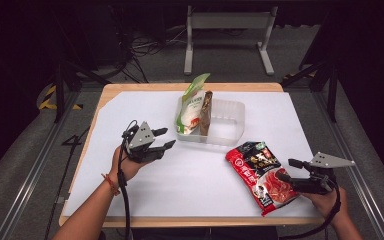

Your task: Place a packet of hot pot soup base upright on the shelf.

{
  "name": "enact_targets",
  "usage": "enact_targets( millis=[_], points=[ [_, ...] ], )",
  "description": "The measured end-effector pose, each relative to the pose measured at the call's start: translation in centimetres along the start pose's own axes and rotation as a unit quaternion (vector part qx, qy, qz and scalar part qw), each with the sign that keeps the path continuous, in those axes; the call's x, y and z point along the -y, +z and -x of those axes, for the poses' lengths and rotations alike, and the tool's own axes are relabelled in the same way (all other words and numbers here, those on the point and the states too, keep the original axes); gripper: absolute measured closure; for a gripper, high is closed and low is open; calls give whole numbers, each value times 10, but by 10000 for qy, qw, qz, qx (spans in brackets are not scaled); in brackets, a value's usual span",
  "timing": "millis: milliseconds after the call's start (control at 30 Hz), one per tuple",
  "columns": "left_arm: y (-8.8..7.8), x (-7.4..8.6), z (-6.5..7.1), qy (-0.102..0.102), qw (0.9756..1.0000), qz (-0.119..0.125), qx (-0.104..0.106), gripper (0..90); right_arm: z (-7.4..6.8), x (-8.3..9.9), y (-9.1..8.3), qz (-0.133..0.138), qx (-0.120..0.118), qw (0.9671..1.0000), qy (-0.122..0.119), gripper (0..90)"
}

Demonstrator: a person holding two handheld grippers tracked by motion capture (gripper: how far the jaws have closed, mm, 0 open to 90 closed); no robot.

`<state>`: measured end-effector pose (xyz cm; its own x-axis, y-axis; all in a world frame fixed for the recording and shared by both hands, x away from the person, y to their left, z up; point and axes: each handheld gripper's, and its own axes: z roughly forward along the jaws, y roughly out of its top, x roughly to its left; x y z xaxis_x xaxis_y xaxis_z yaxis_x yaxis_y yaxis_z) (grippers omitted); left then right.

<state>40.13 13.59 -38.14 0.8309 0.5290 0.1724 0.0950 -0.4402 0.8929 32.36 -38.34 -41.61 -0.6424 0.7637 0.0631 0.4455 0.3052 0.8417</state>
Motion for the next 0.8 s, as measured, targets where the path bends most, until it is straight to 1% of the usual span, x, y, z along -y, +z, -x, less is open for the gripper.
enact_targets(
  millis=[100, 167, 267, 300, 333, 467, 533, 600, 667, 733, 767, 800],
  points=[
    [-5, 4, 0, -3, 10000, -37, 36, 490, -1, 0, -1, -1, 33, 10000, -6, 283],
    [-8, 7, 1, 29, 10000, -81, -14, 476, -1, 0, -2, 4, 44, 10000, -8, 287],
    [-11, 11, 2, 83, 9998, -161, 1, 462, -1, 1, -3, -2, 53, 10000, -31, 301],
    [-13, 13, 2, 112, 9998, -192, -8, 445, -2, 1, -4, 4, 47, 10000, -54, 311],
    [-15, 15, 2, 103, 9997, -222, 30, 426, -2, 0, -5, 12, 50, 9999, -89, 322],
    [-24, 26, 3, 79, 9994, -337, 50, 355, -3, -1, -6, 17, 32, 9999, -124, 372],
    [-29, 34, 4, 77, 9991, -408, 4, 333, -4, -1, -7, 10, -7, 9999, -136, 381],
    [-36, 44, 3, -40, 9990, -443, 34, 310, -3, -1, -7, -21, -45, 9999, -149, 392],
    [-41, 54, 3, -87, 9985, -529, -53, 299, -3, -1, -6, -70, -49, 9998, -152, 392],
    [-47, 62, 3, -158, 9982, -575, -49, 294, -3, -1, -6, -96, -67, 9998, -175, 410],
    [-49, 66, 3, -191, 9982, -572, -64, 292, -2, 0, -7, -150, -53, 9997, -182, 417],
    [-53, 72, 4, -313, 9980, -539, -78, 292, -2, 0, -7, -159, -38, 9997, -182, 436]
  ],
)
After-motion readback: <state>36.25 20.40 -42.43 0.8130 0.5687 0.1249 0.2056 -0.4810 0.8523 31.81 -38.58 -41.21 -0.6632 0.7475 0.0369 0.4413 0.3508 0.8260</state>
